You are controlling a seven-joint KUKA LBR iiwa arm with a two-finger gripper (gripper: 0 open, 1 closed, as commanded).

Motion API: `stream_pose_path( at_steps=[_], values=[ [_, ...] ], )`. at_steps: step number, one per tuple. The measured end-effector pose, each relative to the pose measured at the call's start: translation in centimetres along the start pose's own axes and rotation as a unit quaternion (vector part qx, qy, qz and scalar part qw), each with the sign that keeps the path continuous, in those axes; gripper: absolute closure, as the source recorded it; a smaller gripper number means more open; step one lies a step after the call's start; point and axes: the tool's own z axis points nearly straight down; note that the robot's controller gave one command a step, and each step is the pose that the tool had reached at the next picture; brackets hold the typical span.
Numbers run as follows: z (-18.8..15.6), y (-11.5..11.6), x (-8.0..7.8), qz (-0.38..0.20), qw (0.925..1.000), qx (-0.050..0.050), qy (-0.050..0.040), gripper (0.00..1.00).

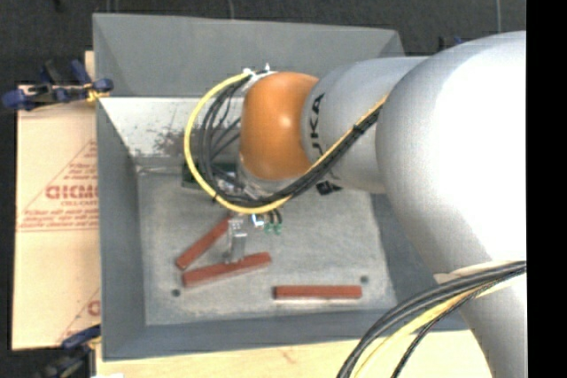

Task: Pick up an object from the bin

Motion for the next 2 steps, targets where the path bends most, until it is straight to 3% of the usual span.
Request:
stream_pose_path(
  at_steps=[1,2],
  values=[
    [1.01,-1.67,3.16,0.042,0.9991,-0.001,0.0004,1.00],
    [1.01,-1.67,3.15,0.041,0.9992,0.000,0.0003,1.00]
  ],
)
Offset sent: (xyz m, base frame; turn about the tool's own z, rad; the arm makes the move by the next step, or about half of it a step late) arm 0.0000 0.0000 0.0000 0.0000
